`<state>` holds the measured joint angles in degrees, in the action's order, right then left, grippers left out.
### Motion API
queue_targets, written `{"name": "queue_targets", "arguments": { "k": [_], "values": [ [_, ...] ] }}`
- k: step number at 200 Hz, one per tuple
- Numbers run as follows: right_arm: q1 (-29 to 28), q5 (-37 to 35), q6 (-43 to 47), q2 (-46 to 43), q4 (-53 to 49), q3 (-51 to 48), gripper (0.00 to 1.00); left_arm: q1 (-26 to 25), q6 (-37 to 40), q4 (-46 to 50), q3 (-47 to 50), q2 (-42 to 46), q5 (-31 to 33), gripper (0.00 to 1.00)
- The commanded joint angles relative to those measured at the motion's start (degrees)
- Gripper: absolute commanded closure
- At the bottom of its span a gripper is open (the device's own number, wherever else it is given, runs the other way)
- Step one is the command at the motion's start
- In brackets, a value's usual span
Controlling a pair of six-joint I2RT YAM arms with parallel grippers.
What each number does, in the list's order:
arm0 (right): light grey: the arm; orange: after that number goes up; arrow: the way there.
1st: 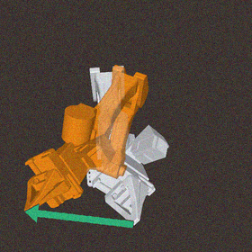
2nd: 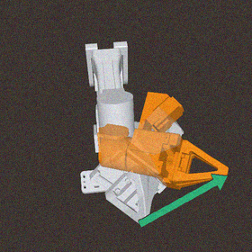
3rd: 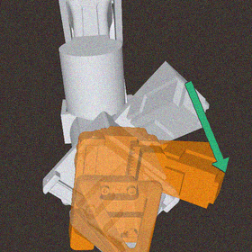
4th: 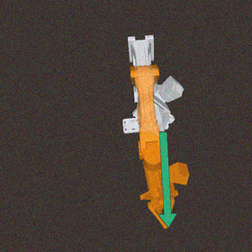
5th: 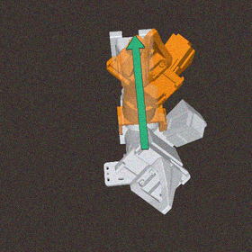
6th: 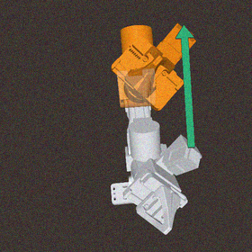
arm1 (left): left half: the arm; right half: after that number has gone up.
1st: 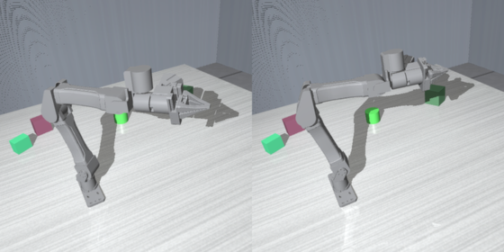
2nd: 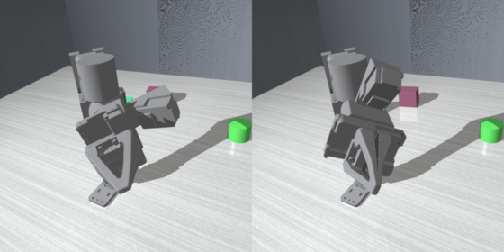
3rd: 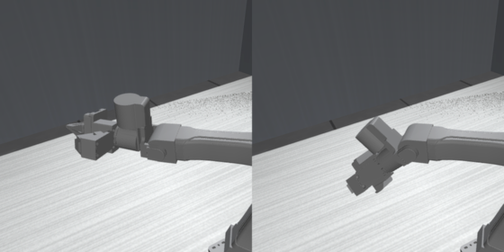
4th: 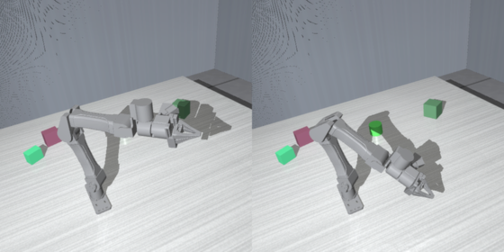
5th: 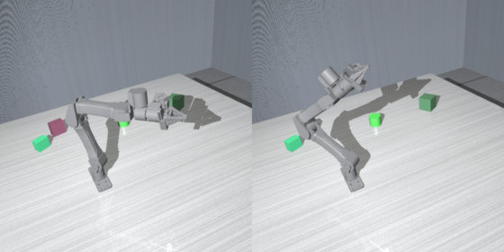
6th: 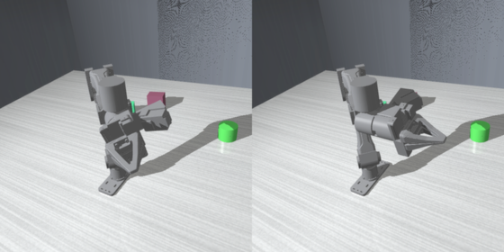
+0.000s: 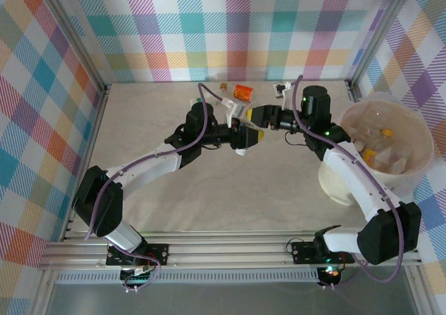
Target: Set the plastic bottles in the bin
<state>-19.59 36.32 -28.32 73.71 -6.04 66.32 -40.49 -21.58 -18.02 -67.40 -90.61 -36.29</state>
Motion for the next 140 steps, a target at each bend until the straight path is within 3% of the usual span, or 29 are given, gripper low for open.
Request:
{"name": "queue_targets", "arguments": {
  "k": [1,21,49,82,140],
  "values": [
    [-0.36,-5.16,2.27,-1.51,-3.01,2.52,0.47,-0.73,1.09,3.63,-2.36,-0.50,3.54,0.19],
    [-0.36,-9.65,3.26,-2.33,-5.65,3.43,0.51,-0.71,1.85,5.59,-2.82,-0.53,4.34,0.08],
    [-0.30,-16.57,5.37,-3.95,-8.67,4.62,0.53,-0.66,2.25,5.59,-2.58,0.31,4.36,0.00],
    [-0.22,-26.32,11.10,-6.78,-12.69,7.33,0.54,-0.65,2.47,4.15,-0.54,3.31,6.78,0.00],
    [-0.27,-40.27,23.48,-13.39,-16.48,12.65,0.57,-0.60,2.97,4.57,4.58,8.83,21.31,0.00]
  ]
}}
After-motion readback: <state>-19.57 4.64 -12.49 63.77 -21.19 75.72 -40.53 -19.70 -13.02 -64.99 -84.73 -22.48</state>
